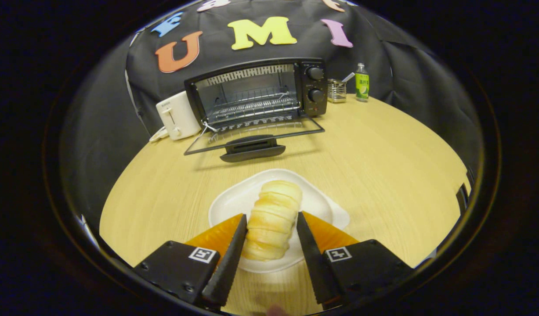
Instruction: Open the toaster oven, put the food inside, and close the toaster oven door.
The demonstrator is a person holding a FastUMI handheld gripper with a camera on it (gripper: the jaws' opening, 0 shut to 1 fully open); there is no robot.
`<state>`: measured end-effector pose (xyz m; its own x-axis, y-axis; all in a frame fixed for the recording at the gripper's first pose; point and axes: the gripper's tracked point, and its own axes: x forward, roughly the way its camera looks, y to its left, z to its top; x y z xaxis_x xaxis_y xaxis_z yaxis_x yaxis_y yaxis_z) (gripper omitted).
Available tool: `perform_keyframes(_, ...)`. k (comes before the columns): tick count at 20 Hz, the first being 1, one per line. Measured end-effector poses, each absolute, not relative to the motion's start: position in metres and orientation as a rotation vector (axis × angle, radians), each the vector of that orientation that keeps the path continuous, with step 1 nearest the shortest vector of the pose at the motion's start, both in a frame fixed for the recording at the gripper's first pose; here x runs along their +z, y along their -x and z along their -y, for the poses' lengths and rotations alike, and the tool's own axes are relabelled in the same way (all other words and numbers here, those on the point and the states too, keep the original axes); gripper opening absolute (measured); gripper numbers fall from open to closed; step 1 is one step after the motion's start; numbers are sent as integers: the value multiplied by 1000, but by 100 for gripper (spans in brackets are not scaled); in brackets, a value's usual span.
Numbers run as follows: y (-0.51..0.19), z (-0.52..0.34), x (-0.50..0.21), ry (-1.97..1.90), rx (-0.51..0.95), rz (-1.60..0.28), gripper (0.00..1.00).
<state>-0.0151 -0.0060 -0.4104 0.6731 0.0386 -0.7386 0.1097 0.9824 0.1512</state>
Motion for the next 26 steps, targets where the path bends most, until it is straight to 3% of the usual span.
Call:
perform_keyframes(1,13,7,-410,-205,-44,-828,63)
perform_keyframes(7,9,7,-404,-368,-18,-825,36)
perform_keyframes(17,-61,-3,-312,-582,53,-613,33)
perform_keyframes(26,-188,-33,-313,-752,6,-568,33)
